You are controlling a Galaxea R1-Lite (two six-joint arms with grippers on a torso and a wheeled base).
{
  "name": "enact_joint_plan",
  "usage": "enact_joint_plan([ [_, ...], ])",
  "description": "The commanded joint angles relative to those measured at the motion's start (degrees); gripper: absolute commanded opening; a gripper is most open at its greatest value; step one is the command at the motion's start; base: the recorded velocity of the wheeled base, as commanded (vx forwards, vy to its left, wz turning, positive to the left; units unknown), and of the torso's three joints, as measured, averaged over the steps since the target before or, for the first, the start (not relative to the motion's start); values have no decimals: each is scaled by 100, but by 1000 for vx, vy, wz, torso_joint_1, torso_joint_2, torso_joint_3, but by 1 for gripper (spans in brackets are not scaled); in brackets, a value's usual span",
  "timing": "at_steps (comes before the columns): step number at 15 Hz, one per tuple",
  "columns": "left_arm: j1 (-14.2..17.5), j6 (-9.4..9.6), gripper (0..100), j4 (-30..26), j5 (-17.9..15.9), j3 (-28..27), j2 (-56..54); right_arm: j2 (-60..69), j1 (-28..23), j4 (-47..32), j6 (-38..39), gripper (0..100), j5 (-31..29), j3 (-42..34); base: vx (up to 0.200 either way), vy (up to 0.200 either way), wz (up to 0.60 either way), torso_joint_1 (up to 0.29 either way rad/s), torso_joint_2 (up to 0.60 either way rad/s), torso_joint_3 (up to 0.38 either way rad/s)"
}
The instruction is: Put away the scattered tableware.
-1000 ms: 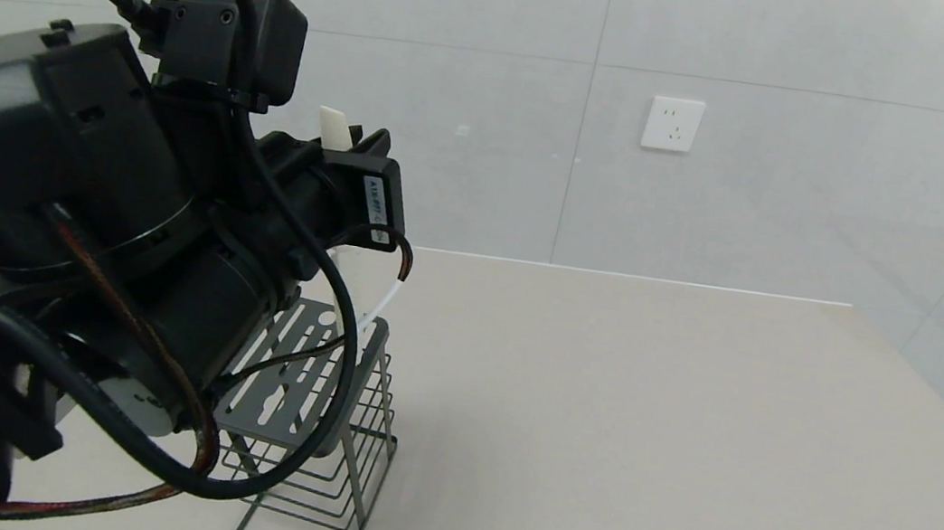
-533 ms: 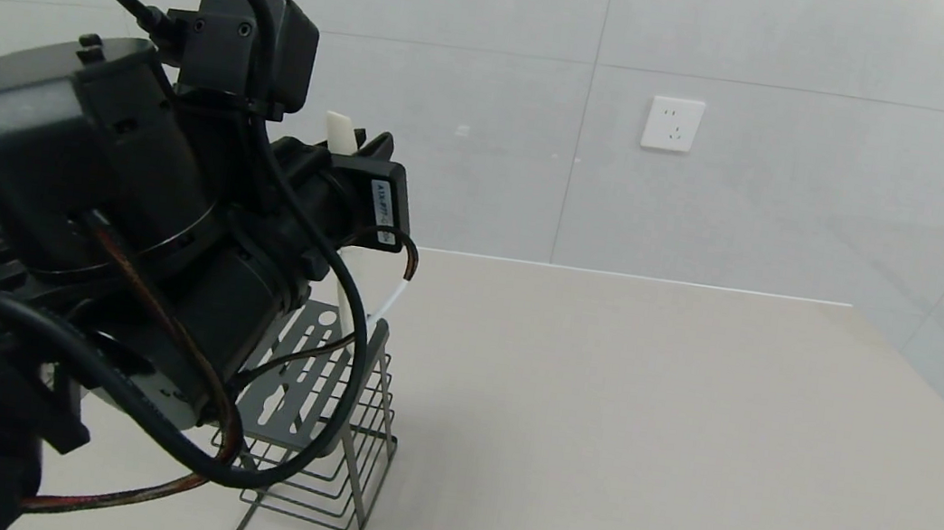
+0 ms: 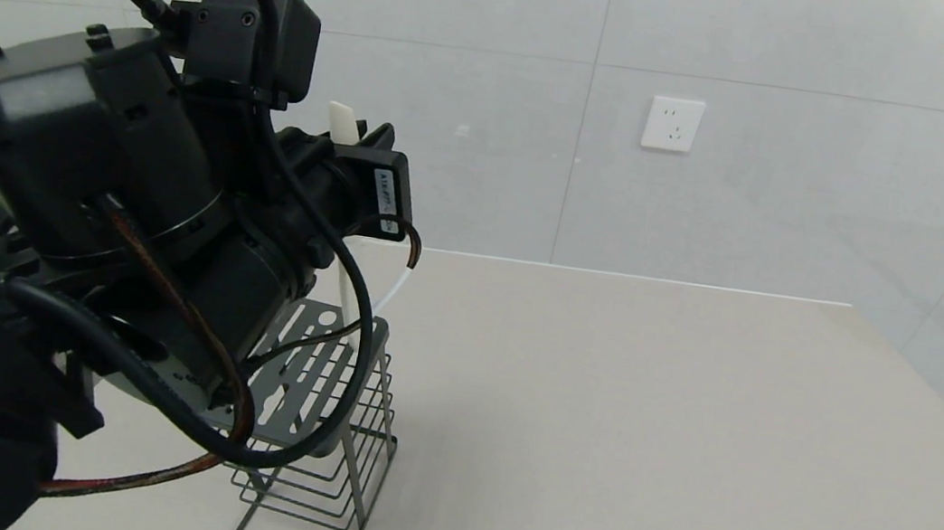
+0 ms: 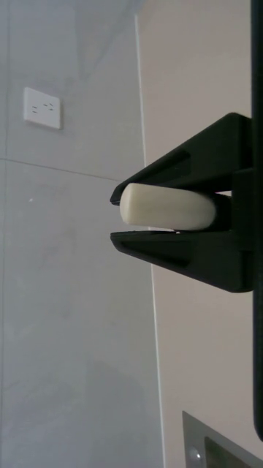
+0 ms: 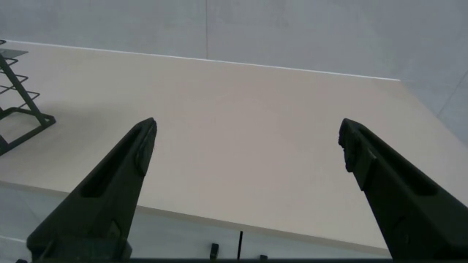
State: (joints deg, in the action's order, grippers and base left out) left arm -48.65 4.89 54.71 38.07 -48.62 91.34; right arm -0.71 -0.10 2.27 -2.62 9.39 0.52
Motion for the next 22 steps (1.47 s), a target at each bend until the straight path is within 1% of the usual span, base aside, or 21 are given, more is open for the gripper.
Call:
enact_joint_plan([
  [1,5,-5,0,22,7,186,-20,-8,1,2,-2,100,2,0,0,0,0,0,0,0],
  [5,5,3,0,31,7,230,33,-8,1,2,-2,100,2,0,0,0,0,0,0,0],
  [9,5,3,0,40,-10,590,15,-8,1,2,-2,100,2,0,0,0,0,0,0,0],
  [12,5,-5,0,40,-37,608,94,-8,1,2,-2,100,2,0,0,0,0,0,0,0],
  [16,49,-67,0,31,-63,625,120,-8,1,2,-2,100,2,0,0,0,0,0,0,0],
  [17,102,-76,0,31,-107,616,164,-8,1,2,-2,100,2,0,0,0,0,0,0,0],
  [18,128,-93,0,31,-256,608,191,-8,1,2,-2,100,2,0,0,0,0,0,0,0],
  [21,154,-111,0,31,-291,845,217,-8,1,2,-2,100,2,0,0,0,0,0,0,0],
  [22,207,-137,0,40,-318,968,208,-8,1,2,-2,100,2,0,0,0,0,0,0,0],
])
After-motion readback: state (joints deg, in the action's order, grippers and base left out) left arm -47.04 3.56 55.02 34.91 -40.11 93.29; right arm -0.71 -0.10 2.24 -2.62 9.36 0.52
